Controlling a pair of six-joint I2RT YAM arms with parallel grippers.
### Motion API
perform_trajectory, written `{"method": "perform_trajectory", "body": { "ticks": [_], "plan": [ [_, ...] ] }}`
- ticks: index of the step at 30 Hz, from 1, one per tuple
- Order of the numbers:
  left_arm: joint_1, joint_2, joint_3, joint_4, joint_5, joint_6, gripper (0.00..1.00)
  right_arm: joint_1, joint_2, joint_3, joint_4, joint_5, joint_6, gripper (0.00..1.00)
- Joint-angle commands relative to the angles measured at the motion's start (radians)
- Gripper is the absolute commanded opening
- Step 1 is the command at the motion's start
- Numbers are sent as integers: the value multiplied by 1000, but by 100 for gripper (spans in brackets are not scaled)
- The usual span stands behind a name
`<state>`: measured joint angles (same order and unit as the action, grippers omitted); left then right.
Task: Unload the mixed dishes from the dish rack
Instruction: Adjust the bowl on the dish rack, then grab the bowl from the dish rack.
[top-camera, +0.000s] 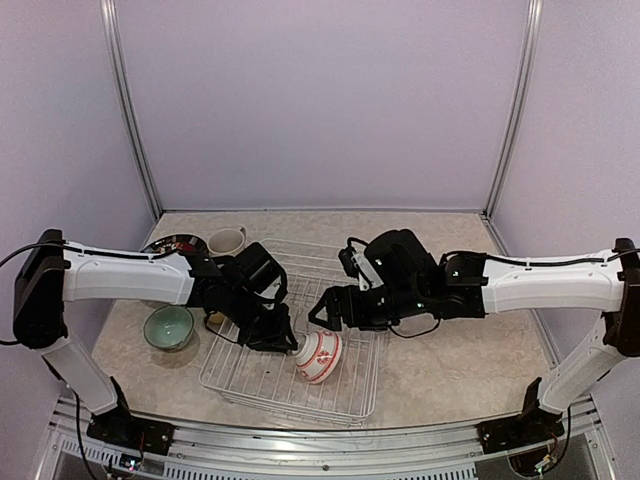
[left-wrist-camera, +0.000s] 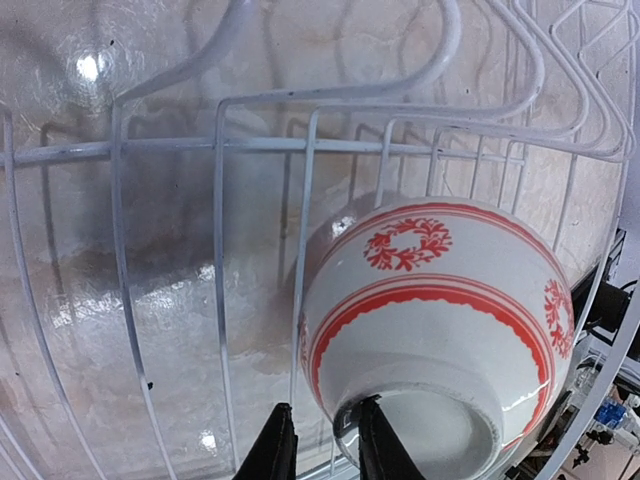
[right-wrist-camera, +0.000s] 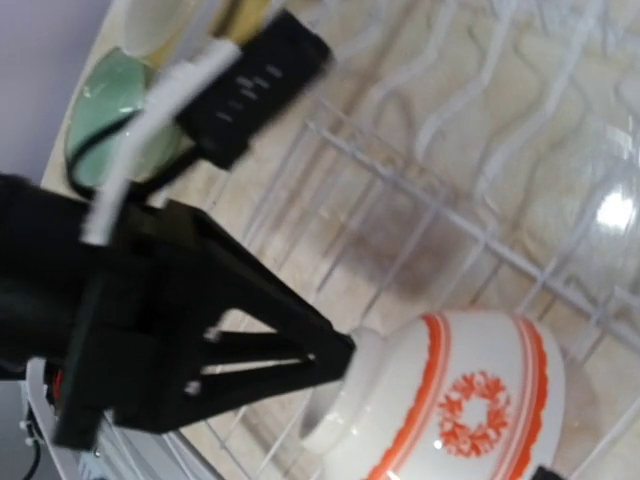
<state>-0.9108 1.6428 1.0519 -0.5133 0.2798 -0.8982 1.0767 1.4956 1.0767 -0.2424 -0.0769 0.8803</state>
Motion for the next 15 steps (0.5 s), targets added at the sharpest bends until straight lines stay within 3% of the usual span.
{"method": "perform_trajectory", "body": {
  "ticks": [1, 10, 15],
  "plan": [
    [-3, 32, -55, -27, -52, -9, 20, -17, 44, -10, -33, -57, 120, 85],
    [-2, 33, -80, -38, -68, -23, 18, -18, 99, -28, -63, -121, 182, 84],
    [-1, 25, -87, -38, -73, -25, 18, -18, 114, -66, 63, -175, 221, 83]
  ]
}}
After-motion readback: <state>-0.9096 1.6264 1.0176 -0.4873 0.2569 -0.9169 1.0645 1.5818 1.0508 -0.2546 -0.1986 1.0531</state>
